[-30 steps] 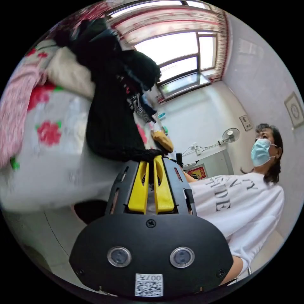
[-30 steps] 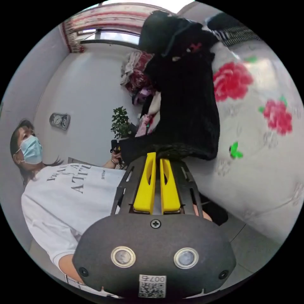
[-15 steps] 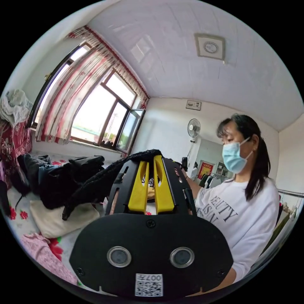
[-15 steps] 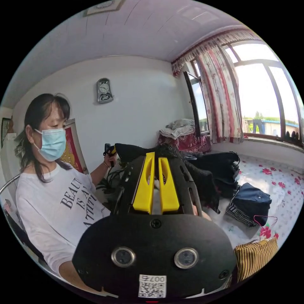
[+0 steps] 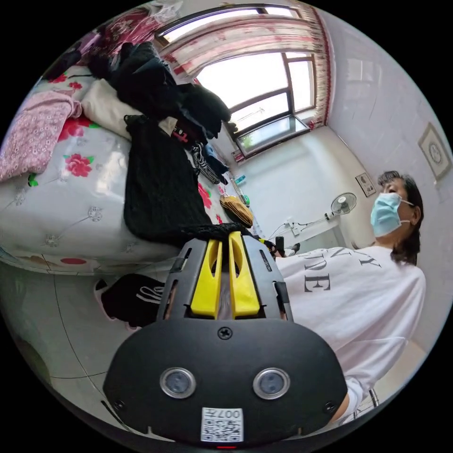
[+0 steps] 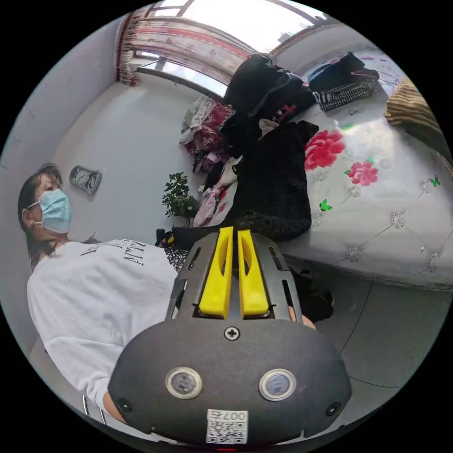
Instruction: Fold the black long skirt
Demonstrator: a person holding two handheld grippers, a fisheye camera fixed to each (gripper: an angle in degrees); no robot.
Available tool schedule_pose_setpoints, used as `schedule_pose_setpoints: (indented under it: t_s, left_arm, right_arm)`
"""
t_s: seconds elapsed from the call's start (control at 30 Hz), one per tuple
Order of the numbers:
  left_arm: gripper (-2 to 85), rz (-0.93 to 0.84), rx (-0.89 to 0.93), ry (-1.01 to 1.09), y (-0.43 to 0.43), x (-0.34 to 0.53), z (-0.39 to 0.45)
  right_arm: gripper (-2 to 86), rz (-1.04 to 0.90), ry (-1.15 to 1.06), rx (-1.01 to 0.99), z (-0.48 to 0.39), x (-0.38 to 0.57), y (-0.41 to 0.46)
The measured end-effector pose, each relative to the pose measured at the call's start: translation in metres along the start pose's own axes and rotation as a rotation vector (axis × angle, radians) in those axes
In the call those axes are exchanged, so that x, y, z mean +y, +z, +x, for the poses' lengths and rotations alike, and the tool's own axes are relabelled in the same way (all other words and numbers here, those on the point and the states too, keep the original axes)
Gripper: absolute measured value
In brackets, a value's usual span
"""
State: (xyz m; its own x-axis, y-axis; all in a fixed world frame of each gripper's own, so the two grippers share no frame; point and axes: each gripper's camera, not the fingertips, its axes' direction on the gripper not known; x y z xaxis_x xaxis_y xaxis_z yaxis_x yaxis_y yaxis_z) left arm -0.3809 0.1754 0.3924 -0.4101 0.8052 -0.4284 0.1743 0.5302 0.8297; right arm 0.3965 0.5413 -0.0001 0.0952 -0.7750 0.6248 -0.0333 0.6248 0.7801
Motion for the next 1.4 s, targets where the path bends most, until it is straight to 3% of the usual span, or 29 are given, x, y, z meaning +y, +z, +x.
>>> schedule_pose_setpoints:
  t_s: [0.17,0.3,0.43,0.57,0.73,0.93,1.03,1.17,1.23,1.4]
  left_arm:
    - [0.2,0.042,0.024,-0.028,0.025,-0.074,-0.037]
    - [3.6,0.131,-0.046,-0.11,0.05,-0.147,-0.082]
    - [7.7,0.165,-0.27,-0.286,0.079,-0.194,-0.134]
    - [9.0,0.126,-0.408,-0.32,0.081,-0.18,-0.152]
    - [9.2,-0.026,-0.433,-0.303,0.102,-0.139,-0.151]
    - [3.9,-0.257,-0.513,-0.254,0.165,-0.137,-0.165]
    - [0.1,-0.263,-0.435,-0.279,0.165,-0.152,-0.173]
    - [-0.6,-0.124,-0.294,-0.04,0.128,-0.171,-0.11]
    - [-0.7,-0.16,-0.315,-0.003,0.123,-0.161,-0.098]
    - [-0.7,-0.244,-0.254,-0.212,0.132,-0.105,-0.12]
  right_arm:
    - [0.3,-0.03,0.033,-0.034,0.024,-0.075,0.021]
    - [2.1,0.051,0.124,0.03,0.062,-0.169,0.05]
    - [4.4,0.067,0.25,0.254,0.107,-0.208,0.078]
    - [5.8,-0.031,0.235,0.348,0.121,-0.185,0.107]
    - [6.0,-0.145,0.166,0.408,0.126,-0.135,0.154]
    - [1.7,-0.301,0.174,0.284,0.148,-0.135,0.196]
    - [0.3,-0.209,0.076,0.257,0.126,-0.147,0.167]
    - [-0.1,-0.035,-0.09,0.215,0.078,-0.136,0.106]
    - [-0.2,-0.071,-0.089,0.198,0.076,-0.112,0.097]
    - [-0.3,-0.195,0.074,0.213,0.102,-0.055,0.108]
